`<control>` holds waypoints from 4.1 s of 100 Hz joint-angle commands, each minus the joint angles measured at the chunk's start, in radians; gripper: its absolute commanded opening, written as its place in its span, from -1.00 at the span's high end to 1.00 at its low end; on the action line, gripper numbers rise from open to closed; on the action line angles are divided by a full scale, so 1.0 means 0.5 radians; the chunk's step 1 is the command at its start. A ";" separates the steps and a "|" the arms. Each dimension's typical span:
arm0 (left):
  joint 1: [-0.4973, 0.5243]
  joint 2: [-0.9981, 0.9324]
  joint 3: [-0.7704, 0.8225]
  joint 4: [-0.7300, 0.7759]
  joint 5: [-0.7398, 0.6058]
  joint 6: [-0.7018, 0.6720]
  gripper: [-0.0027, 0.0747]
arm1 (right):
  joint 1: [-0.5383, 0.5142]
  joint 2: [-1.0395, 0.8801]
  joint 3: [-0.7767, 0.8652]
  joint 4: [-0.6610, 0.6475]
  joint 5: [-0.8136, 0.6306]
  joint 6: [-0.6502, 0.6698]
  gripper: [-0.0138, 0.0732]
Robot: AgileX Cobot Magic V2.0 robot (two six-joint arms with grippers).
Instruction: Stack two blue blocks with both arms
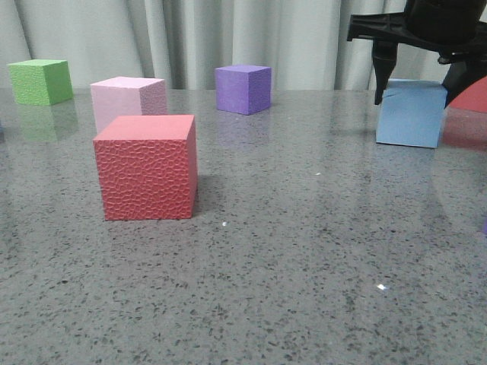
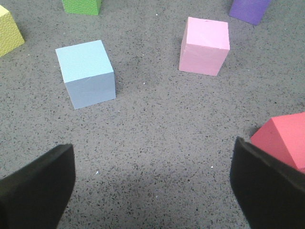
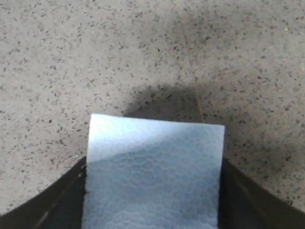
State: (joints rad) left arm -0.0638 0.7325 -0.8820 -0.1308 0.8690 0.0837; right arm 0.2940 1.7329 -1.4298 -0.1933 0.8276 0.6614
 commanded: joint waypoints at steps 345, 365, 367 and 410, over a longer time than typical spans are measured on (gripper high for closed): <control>0.006 0.006 -0.065 -0.038 -0.131 -0.018 -0.67 | 0.386 -0.184 -1.028 -0.246 0.770 -0.555 -0.80; 0.006 0.006 -0.065 -0.038 -0.131 -0.018 -0.67 | 0.202 -0.366 -0.798 -0.242 0.686 -0.602 -0.80; 0.006 0.006 -0.065 -0.038 -0.131 -0.018 -0.67 | 0.174 -0.399 -0.762 -0.242 0.667 -0.604 -0.80; 0.006 0.006 -0.065 -0.038 -0.131 -0.018 -0.67 | -0.143 -1.037 0.116 -0.171 0.398 -0.604 -0.80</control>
State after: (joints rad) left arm -0.0638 0.7325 -0.8820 -0.1308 0.8690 0.0837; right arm 0.2401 1.3002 -1.4142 -0.2725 1.1013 0.3742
